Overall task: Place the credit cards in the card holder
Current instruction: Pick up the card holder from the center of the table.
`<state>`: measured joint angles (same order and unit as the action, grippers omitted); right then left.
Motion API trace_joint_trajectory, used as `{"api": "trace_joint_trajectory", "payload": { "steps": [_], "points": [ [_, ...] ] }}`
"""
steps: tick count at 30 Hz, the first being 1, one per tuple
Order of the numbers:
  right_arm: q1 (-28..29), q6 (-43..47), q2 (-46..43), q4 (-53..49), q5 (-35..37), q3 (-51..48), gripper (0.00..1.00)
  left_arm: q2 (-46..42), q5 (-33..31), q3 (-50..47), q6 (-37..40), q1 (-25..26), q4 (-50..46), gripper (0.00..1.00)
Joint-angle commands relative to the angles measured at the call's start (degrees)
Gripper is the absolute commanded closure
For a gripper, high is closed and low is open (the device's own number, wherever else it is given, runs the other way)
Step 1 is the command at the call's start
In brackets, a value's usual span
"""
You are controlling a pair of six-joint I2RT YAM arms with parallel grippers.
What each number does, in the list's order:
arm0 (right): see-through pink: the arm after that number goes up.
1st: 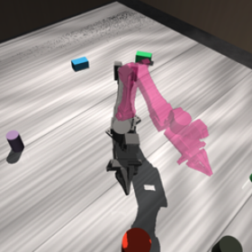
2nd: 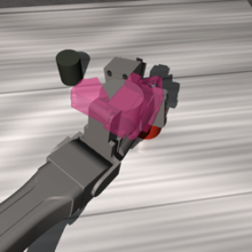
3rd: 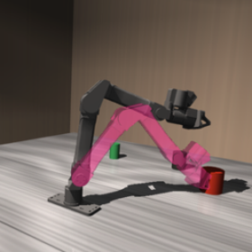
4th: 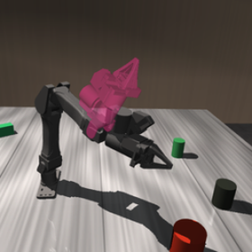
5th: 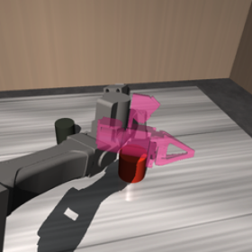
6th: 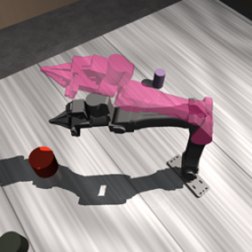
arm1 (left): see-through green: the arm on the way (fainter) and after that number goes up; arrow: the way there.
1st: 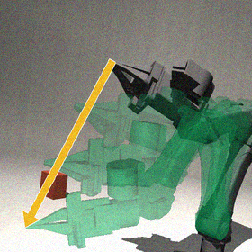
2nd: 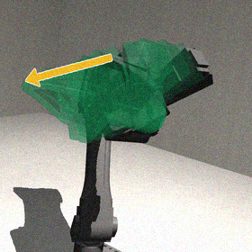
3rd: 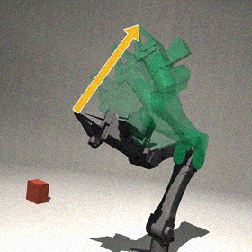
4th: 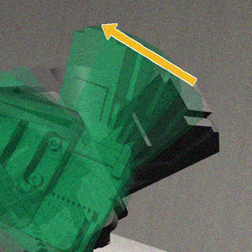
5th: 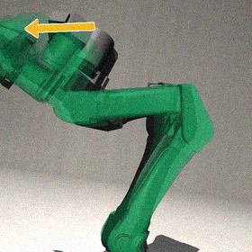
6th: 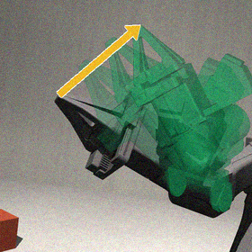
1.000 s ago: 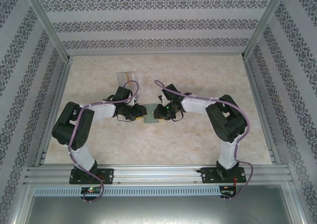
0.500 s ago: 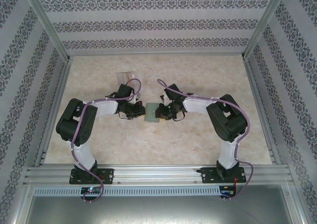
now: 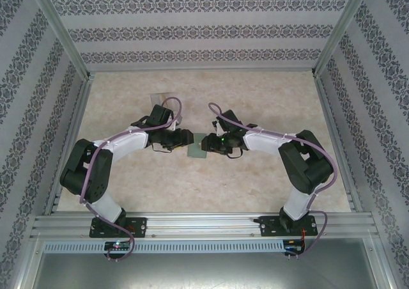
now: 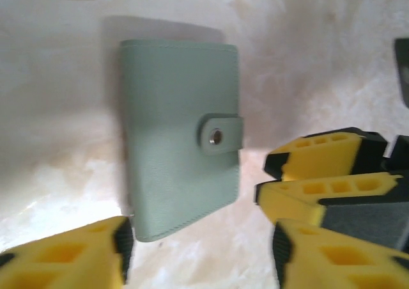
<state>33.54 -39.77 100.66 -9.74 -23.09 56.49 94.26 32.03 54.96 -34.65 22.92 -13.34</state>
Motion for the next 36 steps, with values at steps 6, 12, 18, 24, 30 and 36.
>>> {"api": "trace_joint_trajectory", "payload": {
  "steps": [6, 12, 18, 24, 30, 36],
  "points": [
    [0.3, -2.3, 3.2, 2.5, 3.1, -0.1, 0.53, 7.0, 0.8, -1.3, 1.8, 0.6, 6.0, 0.38],
    [0.2, -3.6, 6.5, 7.5, 0.0, 0.6, 0.63, 9.9, 2.7, -1.5, 0.7, 0.6, 10.5, 0.51],
    [-0.1, -5.3, 7.6, 13.1, -4.8, -0.5, 0.74, 9.6, 8.5, -2.0, 0.4, 0.6, 13.6, 0.66],
    [-0.2, -6.8, 7.0, 15.1, -5.4, -2.1, 0.79, 6.1, 9.5, -2.8, -0.1, 0.6, 13.1, 0.93],
    [-0.3, -5.9, 5.5, 13.6, -4.4, -2.2, 0.71, 1.6, 6.2, -2.4, 1.5, 0.6, 7.6, 1.0],
    [2.8, 2.4, -2.5, 7.2, 8.3, -2.5, 0.54, 0.8, 2.0, -1.2, -1.8, 0.6, 0.6, 1.0]
  ]
}}
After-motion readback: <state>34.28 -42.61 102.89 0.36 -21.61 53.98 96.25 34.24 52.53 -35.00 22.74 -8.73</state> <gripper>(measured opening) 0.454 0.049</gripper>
